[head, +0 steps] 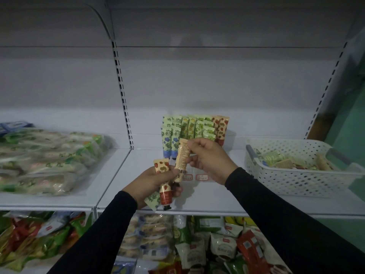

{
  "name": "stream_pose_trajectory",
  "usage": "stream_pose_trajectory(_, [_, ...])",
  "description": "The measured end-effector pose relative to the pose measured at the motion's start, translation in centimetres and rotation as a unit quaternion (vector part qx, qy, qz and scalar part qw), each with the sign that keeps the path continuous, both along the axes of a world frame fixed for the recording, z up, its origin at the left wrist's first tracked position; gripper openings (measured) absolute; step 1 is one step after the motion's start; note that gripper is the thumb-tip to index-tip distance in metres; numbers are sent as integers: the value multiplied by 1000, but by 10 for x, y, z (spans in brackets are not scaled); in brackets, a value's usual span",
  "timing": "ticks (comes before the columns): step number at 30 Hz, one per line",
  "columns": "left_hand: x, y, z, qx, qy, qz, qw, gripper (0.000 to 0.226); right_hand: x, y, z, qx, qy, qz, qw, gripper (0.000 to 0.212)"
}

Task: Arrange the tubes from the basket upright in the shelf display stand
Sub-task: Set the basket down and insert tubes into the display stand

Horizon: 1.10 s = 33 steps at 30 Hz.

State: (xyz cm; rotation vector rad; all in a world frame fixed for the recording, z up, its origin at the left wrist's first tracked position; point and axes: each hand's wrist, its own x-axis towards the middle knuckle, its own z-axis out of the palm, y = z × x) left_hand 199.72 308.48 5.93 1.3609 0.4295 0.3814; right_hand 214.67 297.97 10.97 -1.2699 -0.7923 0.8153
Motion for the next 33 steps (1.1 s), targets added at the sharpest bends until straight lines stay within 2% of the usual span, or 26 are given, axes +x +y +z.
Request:
stream_pose_trajectory(3, [9,-4,6,64,-4,4,998,17,1,-5,0,-17,-81,-28,996,34])
stream_pose_trajectory(5, [16,-9,11,105,-3,15,994,7,1,-8,2,-31,-144,-64,987,36])
stream_pose_trajectory(8, [21,-12,13,138,-6,32,990,5,4,-15,9,-53,-233,-103,965,25])
stream_pose_trajectory(11, [19,-8,13,124,-13,70,990,13,16,-28,21,-69,-309,-113,942,19])
stream_pose_trajectory(15, [15,7,7,21,-44,170,984,15,43,-47,40,-34,-298,-156,941,12])
stream_pose_trajectory(17, [14,15,0,9,-46,229,972,11,56,-53,49,-7,-264,-184,947,17])
stream_pose_trajectory(20, [13,21,-13,15,-25,281,959,10,73,-56,57,7,-261,-216,941,10])
stream_pose_trajectory(24, [11,25,-26,-7,-12,300,954,16,93,-52,57,5,-297,-250,922,3])
stream_pose_trajectory(33, [17,31,-32,-16,-13,306,952,8,118,-24,36,-42,-365,-213,905,20])
